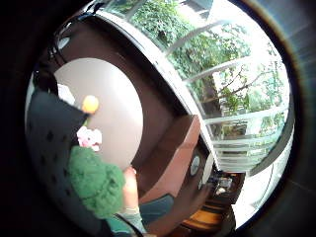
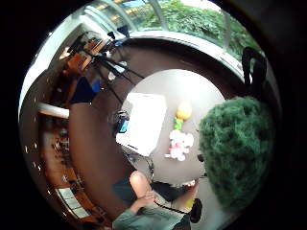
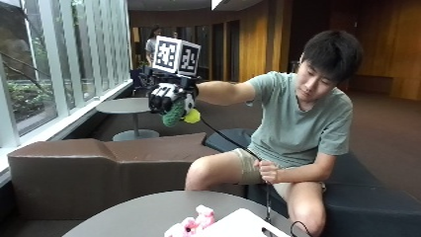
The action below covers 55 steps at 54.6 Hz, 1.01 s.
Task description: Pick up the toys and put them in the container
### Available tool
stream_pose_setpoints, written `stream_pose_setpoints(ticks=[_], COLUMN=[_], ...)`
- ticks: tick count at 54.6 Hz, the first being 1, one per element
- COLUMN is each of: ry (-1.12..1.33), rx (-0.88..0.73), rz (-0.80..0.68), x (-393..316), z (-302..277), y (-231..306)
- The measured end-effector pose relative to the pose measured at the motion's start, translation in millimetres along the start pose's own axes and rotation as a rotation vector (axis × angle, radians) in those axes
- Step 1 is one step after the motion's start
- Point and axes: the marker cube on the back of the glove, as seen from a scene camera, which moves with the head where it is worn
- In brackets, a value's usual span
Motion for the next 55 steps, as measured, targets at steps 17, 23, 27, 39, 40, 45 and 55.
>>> stream_pose_setpoints(ticks=[17, 23, 27, 39, 40, 45, 55], ry=[-0.071, -0.127, -0.123, -0.053, -0.05, -0.044, -0.058], rx=[0.027, 0.041, 0.027, -0.138, -0.149, -0.3, -0.306], rz=[-0.198, -0.22, -0.228, -0.201, -0.198, -0.214, -0.234], x=[-176.5, -226.8, -245.1, -273.5, -274.2, -277.9, -266.2], z=[-6.1, 12.6, 26.8, 75.9, 79.1, 98.6, 93.1], y=[-14.0, -23.0, -27.5, -33.4, -33.4, -31.0, -25.1])
